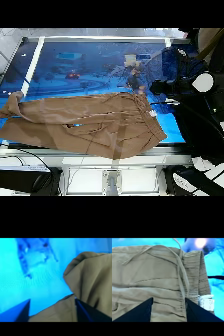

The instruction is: Fold the clothes and pants, and hang the long-sleeved shirts on hangers.

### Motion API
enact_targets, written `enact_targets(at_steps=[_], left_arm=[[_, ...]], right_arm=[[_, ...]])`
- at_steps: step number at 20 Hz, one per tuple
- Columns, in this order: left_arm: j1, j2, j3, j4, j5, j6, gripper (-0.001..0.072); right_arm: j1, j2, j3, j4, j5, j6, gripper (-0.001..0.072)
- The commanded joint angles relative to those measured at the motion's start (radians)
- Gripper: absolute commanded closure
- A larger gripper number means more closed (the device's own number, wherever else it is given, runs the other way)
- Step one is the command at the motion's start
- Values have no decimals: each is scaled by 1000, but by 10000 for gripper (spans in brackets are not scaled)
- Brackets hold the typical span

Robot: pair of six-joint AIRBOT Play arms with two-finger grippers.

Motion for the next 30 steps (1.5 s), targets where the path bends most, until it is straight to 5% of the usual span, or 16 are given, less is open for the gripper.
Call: enact_targets(at_steps=[1, 12, 15, 16, 24, 27, 30], left_arm=[[-1, -26, -28, -145, 93, 38, 296], [-18, -117, -27, -310, 196, 42, 283], [-31, -140, -27, -312, 211, 42, 457], [-37, -149, -27, -312, 198, 54, 693], [0, -44, -6, -312, 166, 115, 698], [-14, -15, -6, -316, 127, 132, 698], [-37, -5, -6, -316, 101, 132, 698]], right_arm=[[1, 0, 1, 32, 3, 0, 278], [1, 0, 1, 85, -4, 1, 278], [1, 0, 1, 87, -6, 4, 278], [1, 0, 1, 87, -6, 4, 278], [-77, -83, 1, -172, -152, 51, 278], [-211, -255, 2, -66, -128, 44, 216], [-328, -426, 18, 242, -160, -119, 217]])
